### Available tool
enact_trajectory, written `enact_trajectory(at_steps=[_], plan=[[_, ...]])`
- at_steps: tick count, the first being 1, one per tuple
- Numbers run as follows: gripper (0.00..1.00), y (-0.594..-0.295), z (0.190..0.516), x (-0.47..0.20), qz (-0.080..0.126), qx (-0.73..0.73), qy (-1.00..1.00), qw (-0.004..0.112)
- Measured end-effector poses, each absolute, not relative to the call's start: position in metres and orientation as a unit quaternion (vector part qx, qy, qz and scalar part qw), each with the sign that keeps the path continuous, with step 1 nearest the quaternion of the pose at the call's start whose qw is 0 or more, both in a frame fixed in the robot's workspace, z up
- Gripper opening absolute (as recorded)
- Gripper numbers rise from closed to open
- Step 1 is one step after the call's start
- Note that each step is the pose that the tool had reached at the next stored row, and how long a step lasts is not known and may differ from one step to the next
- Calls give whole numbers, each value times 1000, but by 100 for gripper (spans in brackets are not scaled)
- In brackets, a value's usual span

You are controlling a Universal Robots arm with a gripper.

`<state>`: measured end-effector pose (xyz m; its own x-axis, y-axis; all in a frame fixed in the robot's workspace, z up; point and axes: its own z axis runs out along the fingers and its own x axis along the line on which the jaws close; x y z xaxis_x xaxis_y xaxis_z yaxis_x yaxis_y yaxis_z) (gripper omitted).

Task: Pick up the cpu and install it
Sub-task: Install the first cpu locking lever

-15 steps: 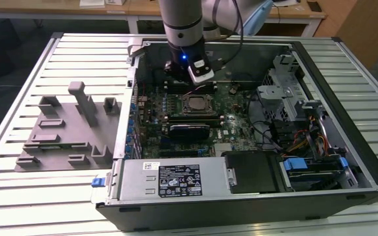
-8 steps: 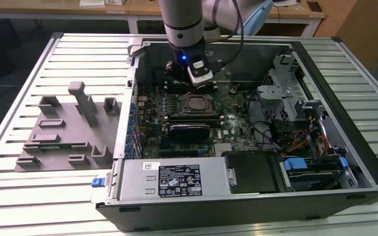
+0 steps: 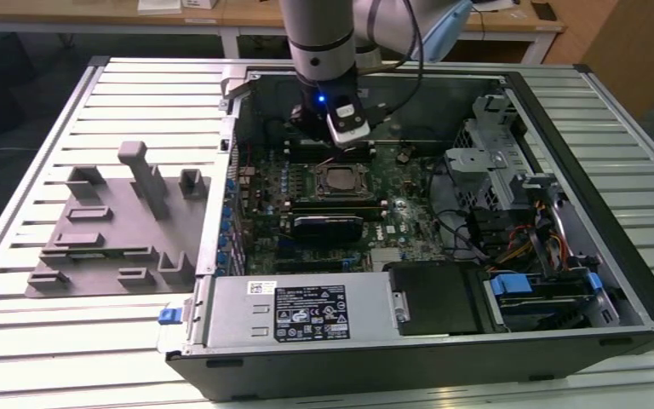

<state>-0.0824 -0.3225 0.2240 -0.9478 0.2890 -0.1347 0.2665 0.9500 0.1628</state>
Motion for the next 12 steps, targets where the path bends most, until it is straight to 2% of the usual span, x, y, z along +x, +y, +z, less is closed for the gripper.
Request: enact_trajectory(at_steps=[12], plan=[[11,-309,219,-76,69,154,982,80]])
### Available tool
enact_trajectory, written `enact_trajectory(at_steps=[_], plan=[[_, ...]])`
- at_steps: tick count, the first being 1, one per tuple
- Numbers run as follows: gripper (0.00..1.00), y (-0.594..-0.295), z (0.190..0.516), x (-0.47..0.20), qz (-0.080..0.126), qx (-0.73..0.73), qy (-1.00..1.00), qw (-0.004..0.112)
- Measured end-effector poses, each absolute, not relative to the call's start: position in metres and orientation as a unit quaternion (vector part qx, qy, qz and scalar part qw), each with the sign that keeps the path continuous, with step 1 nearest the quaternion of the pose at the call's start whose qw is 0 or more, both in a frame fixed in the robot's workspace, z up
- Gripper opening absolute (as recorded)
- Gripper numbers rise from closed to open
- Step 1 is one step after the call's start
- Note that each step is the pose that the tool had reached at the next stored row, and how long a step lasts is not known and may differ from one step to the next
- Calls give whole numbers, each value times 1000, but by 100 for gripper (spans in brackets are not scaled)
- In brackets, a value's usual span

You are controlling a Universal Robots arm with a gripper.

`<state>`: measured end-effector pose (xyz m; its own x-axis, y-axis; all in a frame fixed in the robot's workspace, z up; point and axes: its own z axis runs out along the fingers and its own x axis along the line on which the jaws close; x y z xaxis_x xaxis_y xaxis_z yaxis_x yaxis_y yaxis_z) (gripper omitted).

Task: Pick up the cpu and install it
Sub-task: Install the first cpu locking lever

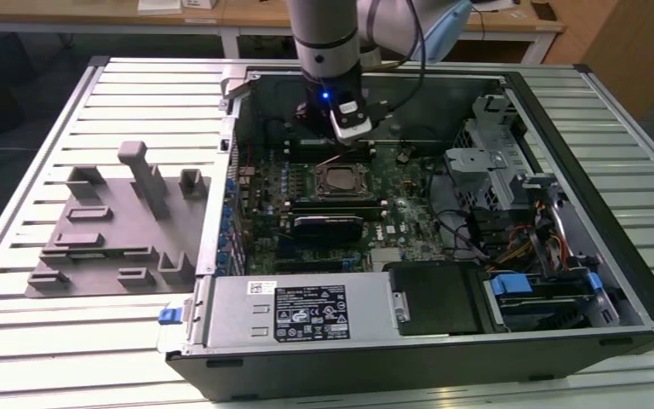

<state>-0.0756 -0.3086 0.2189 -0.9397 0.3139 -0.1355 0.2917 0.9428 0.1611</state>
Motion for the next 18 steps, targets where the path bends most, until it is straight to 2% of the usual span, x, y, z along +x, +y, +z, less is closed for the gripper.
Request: enact_trajectory(at_steps=[5,18], plan=[[11,-305,216,-76,71,154,982,89],[11,-305,211,-76,69,118,987,89]])
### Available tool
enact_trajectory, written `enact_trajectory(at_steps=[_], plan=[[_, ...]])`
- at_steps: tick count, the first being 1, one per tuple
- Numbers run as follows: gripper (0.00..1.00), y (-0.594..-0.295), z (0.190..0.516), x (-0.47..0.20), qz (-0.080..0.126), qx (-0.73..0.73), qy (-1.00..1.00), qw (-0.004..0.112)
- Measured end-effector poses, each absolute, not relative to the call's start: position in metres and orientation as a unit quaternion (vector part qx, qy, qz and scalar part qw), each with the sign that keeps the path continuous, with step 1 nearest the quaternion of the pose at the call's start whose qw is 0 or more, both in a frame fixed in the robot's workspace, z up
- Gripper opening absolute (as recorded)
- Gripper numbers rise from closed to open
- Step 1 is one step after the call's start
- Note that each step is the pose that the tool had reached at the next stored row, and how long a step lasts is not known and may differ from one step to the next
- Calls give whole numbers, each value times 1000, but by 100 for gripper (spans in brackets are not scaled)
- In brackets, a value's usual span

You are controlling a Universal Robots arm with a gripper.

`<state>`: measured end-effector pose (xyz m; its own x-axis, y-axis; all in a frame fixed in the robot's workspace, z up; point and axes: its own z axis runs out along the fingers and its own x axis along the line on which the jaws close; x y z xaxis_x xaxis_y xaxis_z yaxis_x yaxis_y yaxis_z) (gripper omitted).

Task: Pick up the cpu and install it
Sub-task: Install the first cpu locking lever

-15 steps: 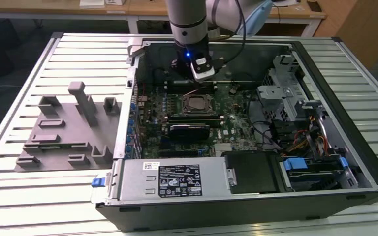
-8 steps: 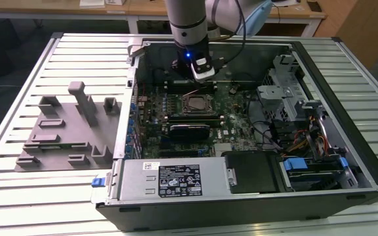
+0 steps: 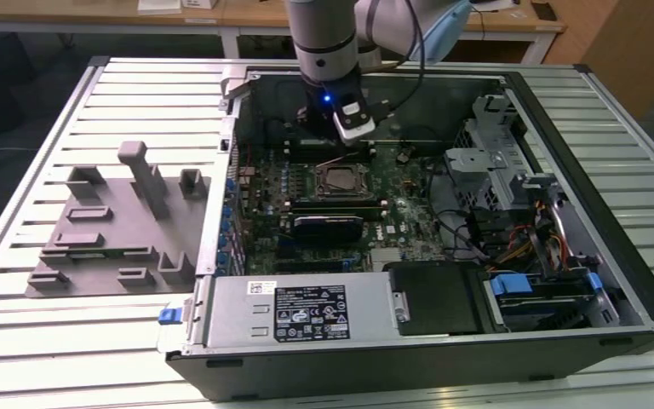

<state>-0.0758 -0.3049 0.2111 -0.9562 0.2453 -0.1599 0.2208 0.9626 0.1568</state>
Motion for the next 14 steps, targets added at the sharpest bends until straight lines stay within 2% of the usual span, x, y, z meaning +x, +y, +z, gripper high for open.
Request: enact_trajectory(at_steps=[5,14], plan=[[11,-305,209,-76,56,120,987,93],[11,-303,205,-76,50,161,981,96]])
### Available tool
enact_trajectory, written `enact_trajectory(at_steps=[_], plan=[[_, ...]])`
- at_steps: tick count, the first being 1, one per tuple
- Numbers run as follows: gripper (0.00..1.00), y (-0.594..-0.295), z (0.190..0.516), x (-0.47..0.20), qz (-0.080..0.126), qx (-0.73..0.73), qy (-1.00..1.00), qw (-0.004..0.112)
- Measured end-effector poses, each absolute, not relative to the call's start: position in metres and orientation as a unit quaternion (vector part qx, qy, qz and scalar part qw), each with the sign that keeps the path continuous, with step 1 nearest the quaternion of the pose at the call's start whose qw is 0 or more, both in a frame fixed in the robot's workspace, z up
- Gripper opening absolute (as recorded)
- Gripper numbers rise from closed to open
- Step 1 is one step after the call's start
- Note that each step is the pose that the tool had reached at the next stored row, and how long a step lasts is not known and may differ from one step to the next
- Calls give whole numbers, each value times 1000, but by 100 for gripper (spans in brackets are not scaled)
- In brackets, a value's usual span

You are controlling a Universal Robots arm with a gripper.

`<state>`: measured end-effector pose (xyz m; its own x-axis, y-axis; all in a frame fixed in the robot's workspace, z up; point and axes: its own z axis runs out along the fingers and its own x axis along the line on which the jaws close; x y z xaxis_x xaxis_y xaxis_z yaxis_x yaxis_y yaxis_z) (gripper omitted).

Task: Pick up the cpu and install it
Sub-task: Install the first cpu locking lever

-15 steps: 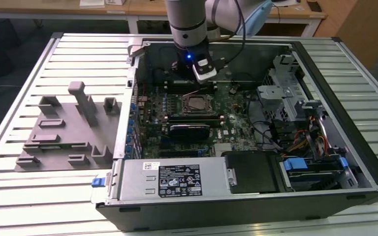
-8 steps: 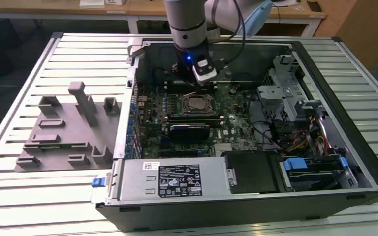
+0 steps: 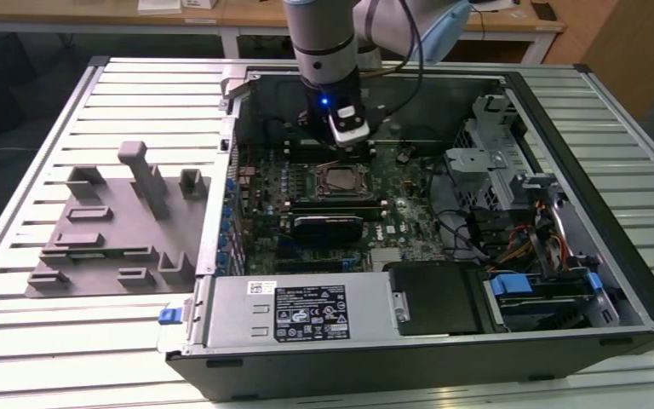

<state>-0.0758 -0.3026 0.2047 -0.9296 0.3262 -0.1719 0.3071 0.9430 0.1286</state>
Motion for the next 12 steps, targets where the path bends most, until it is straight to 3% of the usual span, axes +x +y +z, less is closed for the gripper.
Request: enact_trajectory(at_steps=[12], plan=[[11,-295,201,-77,46,198,974,98]])
